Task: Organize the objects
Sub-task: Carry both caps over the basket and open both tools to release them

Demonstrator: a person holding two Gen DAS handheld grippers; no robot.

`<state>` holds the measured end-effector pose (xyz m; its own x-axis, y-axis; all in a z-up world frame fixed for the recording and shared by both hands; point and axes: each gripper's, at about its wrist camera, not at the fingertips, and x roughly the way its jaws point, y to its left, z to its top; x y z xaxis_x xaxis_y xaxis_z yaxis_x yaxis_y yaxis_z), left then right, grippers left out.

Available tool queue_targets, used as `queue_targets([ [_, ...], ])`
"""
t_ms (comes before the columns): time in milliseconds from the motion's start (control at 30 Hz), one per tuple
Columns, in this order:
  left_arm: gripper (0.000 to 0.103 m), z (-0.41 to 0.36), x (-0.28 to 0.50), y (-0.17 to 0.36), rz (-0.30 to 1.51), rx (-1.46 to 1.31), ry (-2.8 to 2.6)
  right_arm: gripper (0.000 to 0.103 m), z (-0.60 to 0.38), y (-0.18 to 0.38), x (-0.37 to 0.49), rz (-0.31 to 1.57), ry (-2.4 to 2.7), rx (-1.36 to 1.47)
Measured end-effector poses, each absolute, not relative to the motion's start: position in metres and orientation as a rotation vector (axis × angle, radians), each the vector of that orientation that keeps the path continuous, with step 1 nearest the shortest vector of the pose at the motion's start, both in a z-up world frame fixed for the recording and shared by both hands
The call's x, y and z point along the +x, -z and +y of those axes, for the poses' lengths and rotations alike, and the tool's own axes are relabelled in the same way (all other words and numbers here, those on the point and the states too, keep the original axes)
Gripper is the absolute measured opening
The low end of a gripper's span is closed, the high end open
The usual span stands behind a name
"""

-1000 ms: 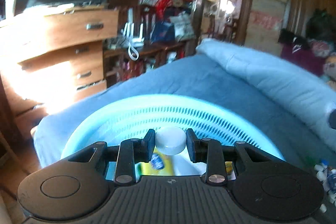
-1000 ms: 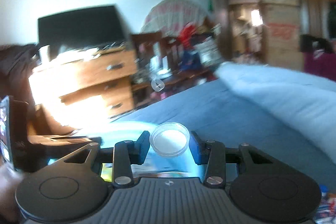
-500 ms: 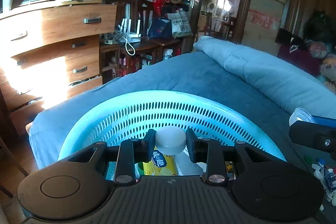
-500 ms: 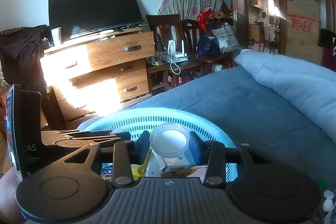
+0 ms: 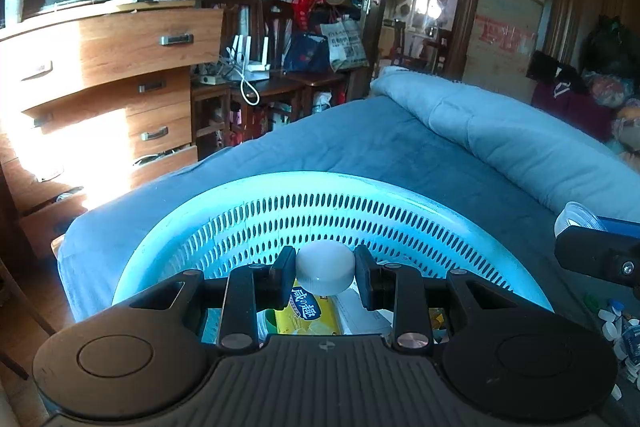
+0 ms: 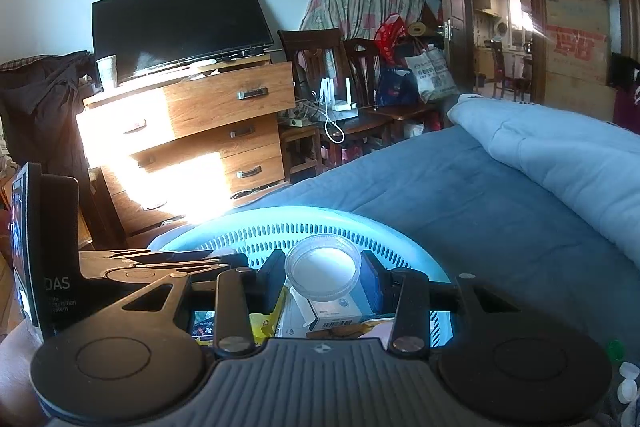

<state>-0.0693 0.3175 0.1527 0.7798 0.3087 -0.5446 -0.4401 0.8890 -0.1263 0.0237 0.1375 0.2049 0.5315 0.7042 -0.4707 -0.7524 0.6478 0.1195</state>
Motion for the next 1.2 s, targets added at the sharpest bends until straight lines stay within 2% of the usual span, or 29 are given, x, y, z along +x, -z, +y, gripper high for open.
queue_targets([
  [867, 0.033, 0.32, -0.069, -0.152, 0.543, -0.253, -0.418, 0.044, 0.142, -0.201, 0.029, 0.514, -0.88, -0.106],
  [933, 0.04, 0.321, -0.07, -0.152, 0.538, -0.249, -0.423, 0.046, 0.143, -0.2, 0.029, 0.507, -0.872, -0.107],
  [1000, 0.086, 0.32, -0.071, -0.153, 0.518, -0.246, -0.431, 0.067, 0.143, -0.2, 0.027, 0.486, -0.863, -0.115],
  [1033, 0.093, 0.32, -0.073, -0.154, 0.498, -0.239, -0.431, 0.081, 0.143, -0.201, 0.025, 0.474, -0.865, -0.114],
  [1067, 0.096, 0.319, -0.074, -0.156, 0.483, -0.229, -0.43, 0.083, 0.142, -0.202, 0.024, 0.463, -0.865, -0.113],
  [1200, 0.096, 0.314, -0.074, -0.162, 0.471, -0.229, -0.413, 0.083, 0.127, -0.202, 0.018, 0.437, -0.856, -0.098],
])
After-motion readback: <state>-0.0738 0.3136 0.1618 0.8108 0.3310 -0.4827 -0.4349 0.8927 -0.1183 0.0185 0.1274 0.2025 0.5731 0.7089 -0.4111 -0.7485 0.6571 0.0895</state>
